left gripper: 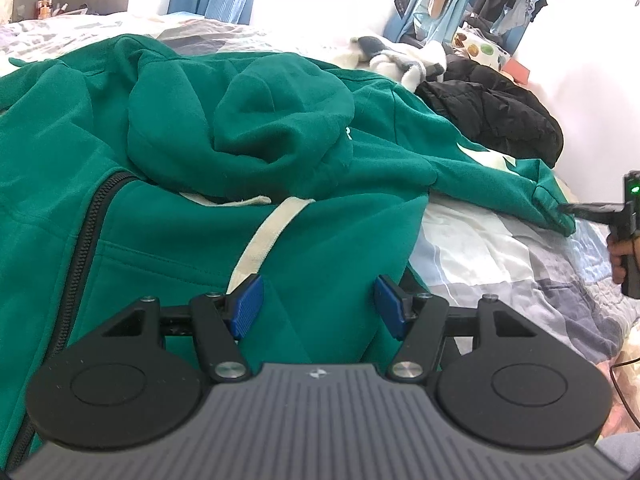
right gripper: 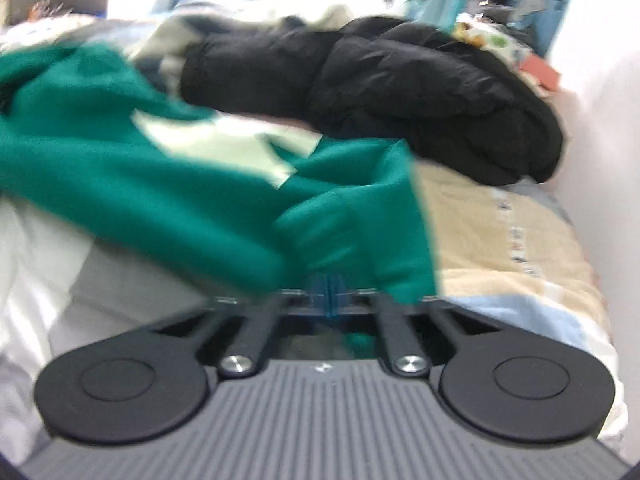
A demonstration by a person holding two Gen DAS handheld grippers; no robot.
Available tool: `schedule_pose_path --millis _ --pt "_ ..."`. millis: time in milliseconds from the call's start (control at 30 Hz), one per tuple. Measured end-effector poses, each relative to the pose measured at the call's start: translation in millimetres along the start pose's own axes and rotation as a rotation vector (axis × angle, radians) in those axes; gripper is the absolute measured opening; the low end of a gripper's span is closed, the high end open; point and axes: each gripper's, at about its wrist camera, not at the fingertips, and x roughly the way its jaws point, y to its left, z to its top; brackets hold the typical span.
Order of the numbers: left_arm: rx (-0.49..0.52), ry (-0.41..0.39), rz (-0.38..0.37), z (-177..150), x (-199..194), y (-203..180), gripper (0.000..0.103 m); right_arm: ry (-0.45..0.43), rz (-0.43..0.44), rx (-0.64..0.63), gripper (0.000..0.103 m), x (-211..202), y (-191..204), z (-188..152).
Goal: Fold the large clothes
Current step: 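Pull the held sleeve cuff outward with the right gripper to straighten the sleeve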
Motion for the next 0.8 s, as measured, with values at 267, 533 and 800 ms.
schedule_pose_path --millis 267,533,800 --pt "-0.018 -0.007 -0.002 0.4 -3.7 1.0 0.067 -0.042 0.004 0.153 0.003 -9.7 -41.7 21.8" --pt "-0.02 -0.001 -0.005 0.5 -2.4 1.0 0.067 -0.049 0.161 0.025 0.066 -16.7 -20.4 -9.0" --pt "-0.025 0.008 0.001 2.1 3.7 2.1 0.067 0.036 0.065 -0.217 0.058 13.7 -9.7 -24.5"
